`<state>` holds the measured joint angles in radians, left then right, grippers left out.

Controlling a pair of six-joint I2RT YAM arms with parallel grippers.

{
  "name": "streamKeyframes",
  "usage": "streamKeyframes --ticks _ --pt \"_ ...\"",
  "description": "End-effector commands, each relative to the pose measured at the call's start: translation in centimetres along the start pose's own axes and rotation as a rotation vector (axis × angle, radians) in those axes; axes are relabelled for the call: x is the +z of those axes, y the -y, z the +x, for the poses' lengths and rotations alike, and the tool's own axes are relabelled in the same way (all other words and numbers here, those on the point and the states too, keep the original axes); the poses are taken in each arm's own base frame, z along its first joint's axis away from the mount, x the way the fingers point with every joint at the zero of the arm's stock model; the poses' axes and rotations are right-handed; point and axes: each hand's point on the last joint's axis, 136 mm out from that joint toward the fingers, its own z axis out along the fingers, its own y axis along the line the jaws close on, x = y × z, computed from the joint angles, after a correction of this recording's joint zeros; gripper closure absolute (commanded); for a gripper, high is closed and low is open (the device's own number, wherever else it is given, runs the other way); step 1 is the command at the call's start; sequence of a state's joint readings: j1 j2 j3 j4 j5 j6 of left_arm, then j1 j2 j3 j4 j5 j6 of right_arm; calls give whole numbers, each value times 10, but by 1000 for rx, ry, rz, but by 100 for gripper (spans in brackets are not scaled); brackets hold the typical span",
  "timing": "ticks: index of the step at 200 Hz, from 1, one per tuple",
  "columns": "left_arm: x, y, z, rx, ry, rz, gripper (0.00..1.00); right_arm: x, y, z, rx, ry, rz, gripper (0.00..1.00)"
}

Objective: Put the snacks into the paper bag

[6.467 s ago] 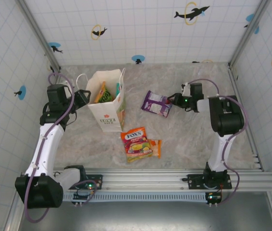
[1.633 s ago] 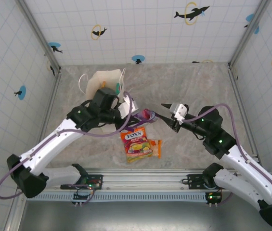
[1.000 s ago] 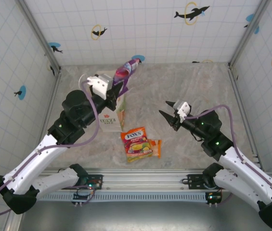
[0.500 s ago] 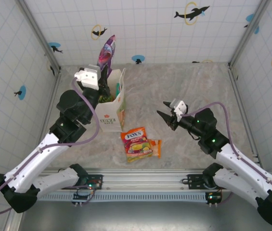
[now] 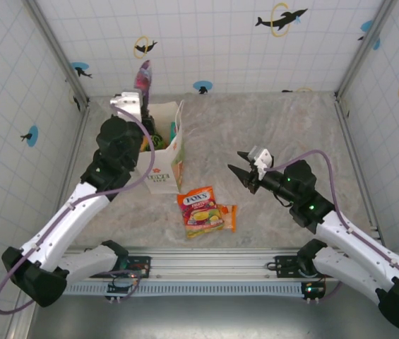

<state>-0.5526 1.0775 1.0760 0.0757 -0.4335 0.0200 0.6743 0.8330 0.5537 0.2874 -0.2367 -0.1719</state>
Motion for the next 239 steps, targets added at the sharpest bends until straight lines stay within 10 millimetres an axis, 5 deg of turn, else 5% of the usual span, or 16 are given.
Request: streamKeyframes --ticks 1,137,164,239 --pt "1 6 -8 -113 2 68 96 1 1 -2 3 26 10 51" --pt "17 18 38 -144 -122 113 83 5 -3 4 5 8 -7 51" --pt "16 18 38 -159 -124 111 56 5 -3 4 2 4 -10 51" --pt "4 8 17 -176 -115 85 53 7 -6 7 6 -5 -24 51"
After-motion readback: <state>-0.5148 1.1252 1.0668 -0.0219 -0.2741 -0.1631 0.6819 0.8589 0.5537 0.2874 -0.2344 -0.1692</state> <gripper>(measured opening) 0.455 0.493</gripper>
